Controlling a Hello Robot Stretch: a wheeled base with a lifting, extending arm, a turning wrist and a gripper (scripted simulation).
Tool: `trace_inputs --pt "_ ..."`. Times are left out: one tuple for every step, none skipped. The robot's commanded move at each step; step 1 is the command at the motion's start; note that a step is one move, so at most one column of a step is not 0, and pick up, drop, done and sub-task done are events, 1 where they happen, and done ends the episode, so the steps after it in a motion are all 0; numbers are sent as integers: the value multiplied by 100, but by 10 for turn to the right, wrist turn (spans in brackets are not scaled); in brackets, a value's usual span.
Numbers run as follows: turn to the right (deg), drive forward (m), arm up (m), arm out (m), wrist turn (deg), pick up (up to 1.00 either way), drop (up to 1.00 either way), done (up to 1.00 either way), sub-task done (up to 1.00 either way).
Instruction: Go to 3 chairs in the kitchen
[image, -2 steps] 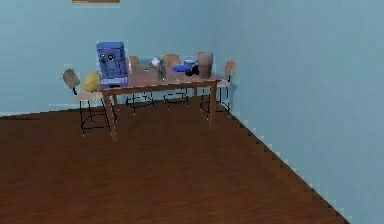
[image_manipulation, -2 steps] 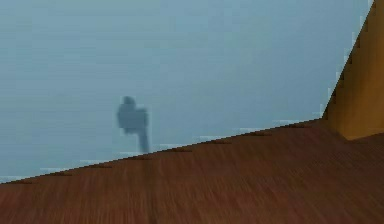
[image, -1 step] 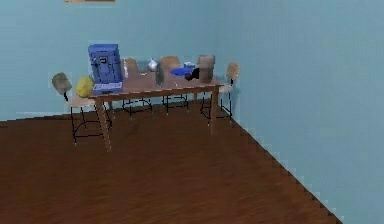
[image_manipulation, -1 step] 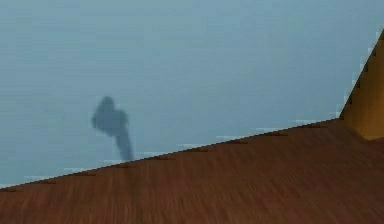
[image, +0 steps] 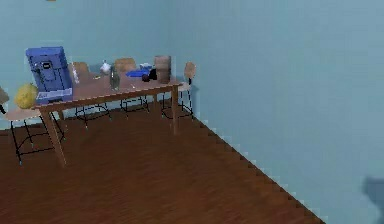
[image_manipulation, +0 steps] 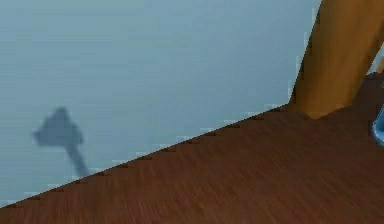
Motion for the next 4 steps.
trace_inputs --pt "0 100 0 0 0 0 0 0 0" --pt "0 75 0 0 0 0 0 0 0" --pt "-90 0 0 0 0 0 0 0 0" --pt "0 0 0 0 0 0 0 0 100"
